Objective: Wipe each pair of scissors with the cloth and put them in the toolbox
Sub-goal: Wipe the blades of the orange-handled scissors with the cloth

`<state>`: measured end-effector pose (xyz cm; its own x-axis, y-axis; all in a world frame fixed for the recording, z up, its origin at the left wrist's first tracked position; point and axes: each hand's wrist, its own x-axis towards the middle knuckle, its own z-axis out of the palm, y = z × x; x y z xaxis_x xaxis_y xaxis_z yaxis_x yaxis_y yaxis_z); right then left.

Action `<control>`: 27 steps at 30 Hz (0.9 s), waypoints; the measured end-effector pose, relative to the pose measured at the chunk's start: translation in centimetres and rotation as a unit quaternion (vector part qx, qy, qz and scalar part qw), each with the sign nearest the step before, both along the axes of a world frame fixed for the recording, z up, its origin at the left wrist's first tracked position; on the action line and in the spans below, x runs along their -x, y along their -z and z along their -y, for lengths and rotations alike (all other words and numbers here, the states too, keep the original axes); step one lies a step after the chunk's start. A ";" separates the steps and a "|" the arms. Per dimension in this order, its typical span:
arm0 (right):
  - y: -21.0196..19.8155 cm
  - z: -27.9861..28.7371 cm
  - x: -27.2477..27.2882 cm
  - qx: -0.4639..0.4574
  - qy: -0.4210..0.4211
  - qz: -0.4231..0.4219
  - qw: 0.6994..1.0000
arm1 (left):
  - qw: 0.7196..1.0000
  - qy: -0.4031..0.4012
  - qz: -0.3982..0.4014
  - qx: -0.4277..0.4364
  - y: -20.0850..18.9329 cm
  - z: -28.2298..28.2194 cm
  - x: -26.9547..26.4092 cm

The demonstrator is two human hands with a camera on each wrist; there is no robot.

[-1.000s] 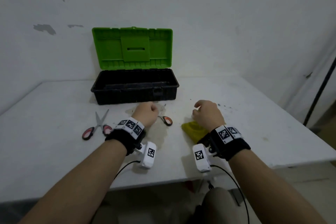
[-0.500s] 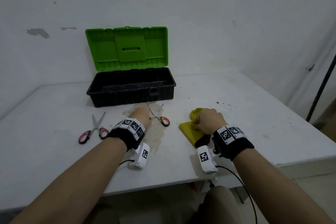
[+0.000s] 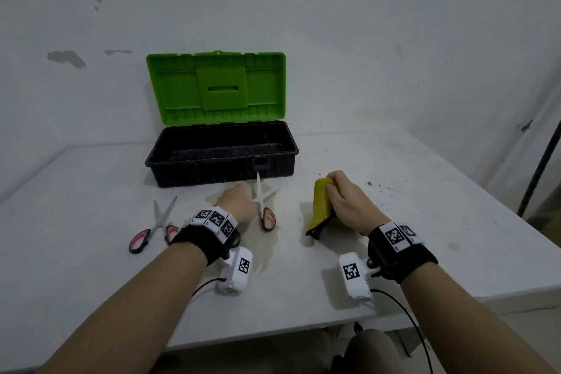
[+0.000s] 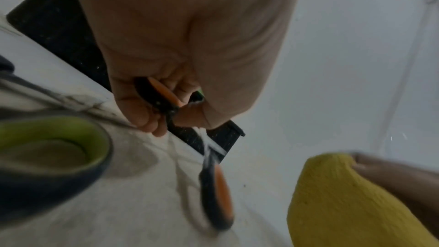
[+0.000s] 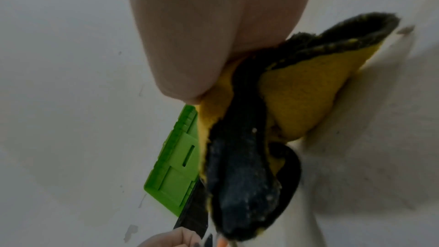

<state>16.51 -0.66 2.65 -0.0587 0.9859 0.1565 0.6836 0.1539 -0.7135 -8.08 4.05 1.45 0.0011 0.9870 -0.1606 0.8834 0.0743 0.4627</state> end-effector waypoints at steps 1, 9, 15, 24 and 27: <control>0.0 0.0 0.0 0.008 -0.002 -0.031 0.999 | 1.000 0.008 0.018 0.003 -0.4 0.2 0.2; 0.1 -0.8 -0.2 0.034 -0.089 -0.127 0.987 | 0.948 -0.007 0.315 0.031 -0.3 1.2 1.3; -0.1 -0.8 0.6 0.013 -0.075 -0.153 0.985 | 0.925 0.027 0.379 0.003 -0.3 1.8 0.4; -0.6 0.1 0.5 0.130 -0.098 -0.291 0.943 | 0.909 0.066 0.410 0.032 -0.2 2.1 -0.3; -0.8 0.6 0.7 0.130 -0.122 -0.254 0.951 | 0.907 0.056 0.416 0.024 -0.1 2.1 -0.5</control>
